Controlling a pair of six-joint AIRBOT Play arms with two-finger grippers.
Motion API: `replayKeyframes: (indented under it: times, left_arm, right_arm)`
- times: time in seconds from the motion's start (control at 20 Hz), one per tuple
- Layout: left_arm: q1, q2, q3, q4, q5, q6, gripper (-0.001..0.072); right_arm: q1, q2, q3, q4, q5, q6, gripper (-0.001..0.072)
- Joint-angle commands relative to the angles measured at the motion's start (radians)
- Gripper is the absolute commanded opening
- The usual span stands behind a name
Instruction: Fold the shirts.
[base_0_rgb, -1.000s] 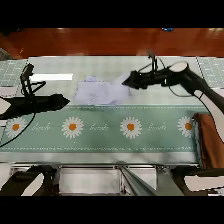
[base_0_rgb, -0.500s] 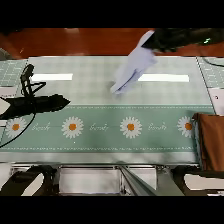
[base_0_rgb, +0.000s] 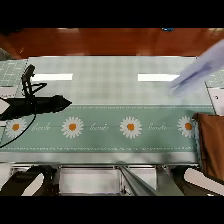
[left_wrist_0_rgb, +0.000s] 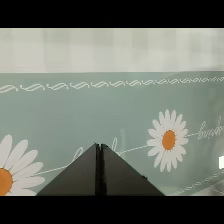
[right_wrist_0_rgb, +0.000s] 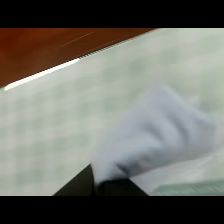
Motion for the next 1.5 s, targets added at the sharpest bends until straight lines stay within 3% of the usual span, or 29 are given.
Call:
replayKeyframes:
  times: [0.0,0.15,0.4,0.6,0.7,0.75,0.8,1.05,1.2,1.35,1.4,1.45]
  left_arm:
    - [-0.001,0.0,0.0,-0.026,-0.004,0.027,0.0018]
    - [-0.001,0.0,0.0,-0.026,0.009,0.051,0.0018]
    - [-0.001,-0.002,0.0,-0.026,0.024,0.08,0.0018]
    - [0.0,-0.002,0.0,-0.025,0.066,0.1,0.0018]
    - [-0.001,-0.002,0.0,-0.025,0.093,0.103,0.0018]
    - [-0.001,-0.002,0.0,-0.025,0.103,0.103,0.0018]
    - [-0.001,-0.002,0.0,-0.025,0.114,0.103,0.0018]
    - [0.0,-0.037,0.024,-0.042,0.193,0.104,0.0018]
    - [0.012,-0.112,0.179,-0.039,0.185,0.159,0.0018]
    - [0.005,-0.209,0.433,-0.039,0.125,0.159,0.0018]
    - [-0.002,-0.248,0.53,-0.039,0.087,0.159,0.0018]
    - [-0.016,-0.286,0.613,-0.039,0.054,0.158,0.0018]
  right_arm:
    - [-0.195,0.043,0.0,-0.158,0.156,0.049,0.0025]
    - [-0.296,0.064,-0.04,-0.288,0.319,0.053,0.0025]
    - [-0.455,0.211,-0.19,-0.517,0.327,0.083,0.0026]
    - [-0.573,0.341,-0.408,-0.738,0.327,0.042,0.0027]
    - [-0.64,0.398,-0.52,-0.753,0.327,0.047,0.0033]
    - [-0.664,0.423,-0.575,-0.753,0.326,0.051,0.0165]
    - [-0.676,0.441,-0.622,-0.731,0.326,0.057,0.0427]
    - [-0.642,0.444,-0.686,-0.69,0.283,0.048,0.0418]
    - [-0.622,0.375,-0.575,-0.473,0.229,0.042,0.0394]
    - [-0.47,0.273,-0.418,-0.048,0.079,0.034,0.0195]
    - [-0.355,0.246,-0.378,0.089,-0.012,-0.01,0.0037]
    - [-0.22,0.222,-0.35,0.169,-0.107,-0.048,0.0027]
